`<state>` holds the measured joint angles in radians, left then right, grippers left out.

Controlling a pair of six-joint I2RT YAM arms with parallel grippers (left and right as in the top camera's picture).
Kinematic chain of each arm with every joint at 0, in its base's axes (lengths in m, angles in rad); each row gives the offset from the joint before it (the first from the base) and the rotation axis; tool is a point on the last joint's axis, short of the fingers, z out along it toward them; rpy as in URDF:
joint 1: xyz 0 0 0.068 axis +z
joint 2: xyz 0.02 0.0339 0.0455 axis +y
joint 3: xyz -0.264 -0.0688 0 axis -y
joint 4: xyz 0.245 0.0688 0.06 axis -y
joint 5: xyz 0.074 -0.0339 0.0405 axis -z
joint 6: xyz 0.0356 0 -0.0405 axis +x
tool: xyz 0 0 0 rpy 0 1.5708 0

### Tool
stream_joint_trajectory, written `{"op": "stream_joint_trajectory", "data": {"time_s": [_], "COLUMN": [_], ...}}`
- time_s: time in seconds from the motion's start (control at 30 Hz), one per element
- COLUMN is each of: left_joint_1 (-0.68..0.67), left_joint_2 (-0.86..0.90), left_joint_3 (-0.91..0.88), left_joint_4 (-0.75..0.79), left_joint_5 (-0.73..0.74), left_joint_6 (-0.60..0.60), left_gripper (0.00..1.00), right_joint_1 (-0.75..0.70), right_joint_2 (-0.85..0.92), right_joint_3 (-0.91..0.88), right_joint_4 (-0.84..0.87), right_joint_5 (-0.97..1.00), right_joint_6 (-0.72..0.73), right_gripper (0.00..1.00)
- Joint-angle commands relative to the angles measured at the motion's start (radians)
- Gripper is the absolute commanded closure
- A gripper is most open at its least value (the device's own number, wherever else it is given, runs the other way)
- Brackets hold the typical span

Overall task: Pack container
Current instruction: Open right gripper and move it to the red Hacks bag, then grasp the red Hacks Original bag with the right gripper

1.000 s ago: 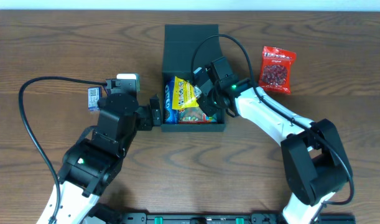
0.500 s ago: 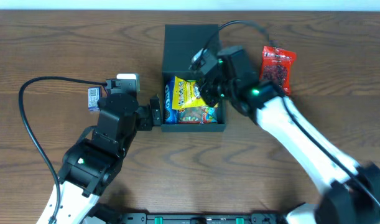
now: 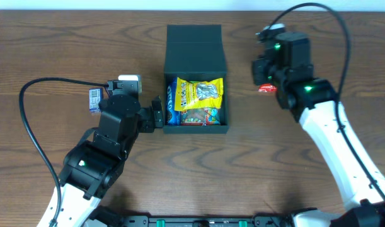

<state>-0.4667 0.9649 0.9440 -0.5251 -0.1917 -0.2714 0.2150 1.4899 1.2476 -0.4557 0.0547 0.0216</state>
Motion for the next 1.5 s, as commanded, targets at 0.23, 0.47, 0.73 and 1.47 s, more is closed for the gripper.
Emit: {"op": "stream_joint_trajectory", "data": {"time_s": [0.23, 0.47, 0.73, 1.47], "left_joint_1": [0.003, 0.003, 0.003, 0.003], "left_joint_2": [-0.005, -0.005, -0.005, -0.005], "left_joint_3": [0.02, 0.02, 0.02, 0.02], "left_joint_4": [-0.002, -0.003, -0.002, -0.002], "left_joint_5": [-0.021, -0.021, -0.021, -0.022], "left_joint_6": [0.014, 0.014, 0.014, 0.014], "left_gripper": [0.04, 0.05, 0.05, 0.05], "right_joint_1": [-0.164, -0.169, -0.175, -0.19], "right_joint_2": [0.184, 0.378, 0.475, 0.551], "right_joint_3": [0.001, 0.002, 0.001, 0.001], "right_joint_4": [0.023, 0.129, 0.217, 0.208], "right_joint_5": [0.028, 0.103, 0.115, 0.114], "right_joint_6": [0.08, 0.202, 0.293, 0.3], "right_gripper": [0.54, 0.01, 0.01, 0.76]}}
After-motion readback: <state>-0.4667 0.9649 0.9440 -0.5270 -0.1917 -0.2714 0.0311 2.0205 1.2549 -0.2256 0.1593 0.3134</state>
